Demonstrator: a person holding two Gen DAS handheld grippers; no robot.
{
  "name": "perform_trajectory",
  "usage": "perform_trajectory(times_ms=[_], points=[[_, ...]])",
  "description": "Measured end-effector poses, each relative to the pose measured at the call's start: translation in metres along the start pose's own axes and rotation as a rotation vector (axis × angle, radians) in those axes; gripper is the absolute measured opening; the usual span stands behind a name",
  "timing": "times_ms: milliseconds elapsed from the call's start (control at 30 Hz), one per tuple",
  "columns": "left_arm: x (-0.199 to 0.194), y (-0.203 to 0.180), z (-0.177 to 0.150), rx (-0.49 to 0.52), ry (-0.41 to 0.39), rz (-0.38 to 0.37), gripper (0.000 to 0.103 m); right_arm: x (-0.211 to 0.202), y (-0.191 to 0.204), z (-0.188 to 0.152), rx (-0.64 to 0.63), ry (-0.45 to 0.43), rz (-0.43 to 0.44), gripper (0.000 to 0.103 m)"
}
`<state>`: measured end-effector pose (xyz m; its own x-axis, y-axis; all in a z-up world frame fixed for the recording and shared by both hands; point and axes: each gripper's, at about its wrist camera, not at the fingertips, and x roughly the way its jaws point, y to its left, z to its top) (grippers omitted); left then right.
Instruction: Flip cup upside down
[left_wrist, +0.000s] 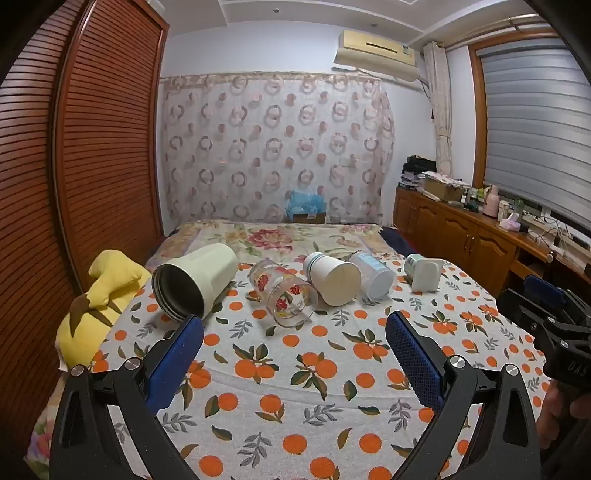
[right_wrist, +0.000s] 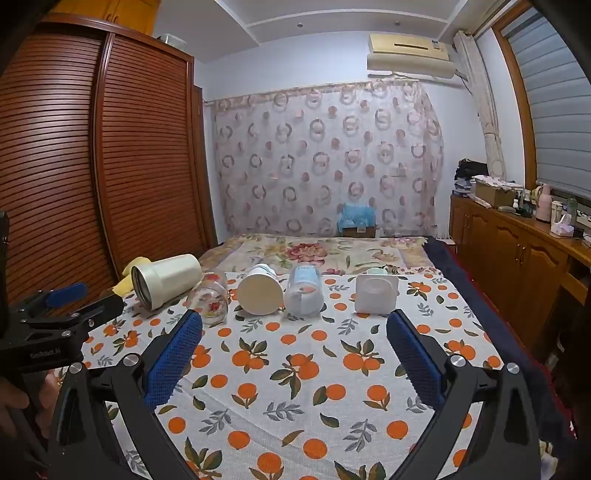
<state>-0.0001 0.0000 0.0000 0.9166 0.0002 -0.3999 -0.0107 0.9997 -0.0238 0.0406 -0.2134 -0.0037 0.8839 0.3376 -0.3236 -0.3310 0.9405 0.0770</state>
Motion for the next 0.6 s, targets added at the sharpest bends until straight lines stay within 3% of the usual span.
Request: perform_trajectory(times_ms=[600], points=[[0.0001, 0.0002, 0.0000, -0.002, 0.002, -0.001, 0.095, 0.0007, -0.0006, -0.0003, 0.004, 0.007, 0.001, 0.101]])
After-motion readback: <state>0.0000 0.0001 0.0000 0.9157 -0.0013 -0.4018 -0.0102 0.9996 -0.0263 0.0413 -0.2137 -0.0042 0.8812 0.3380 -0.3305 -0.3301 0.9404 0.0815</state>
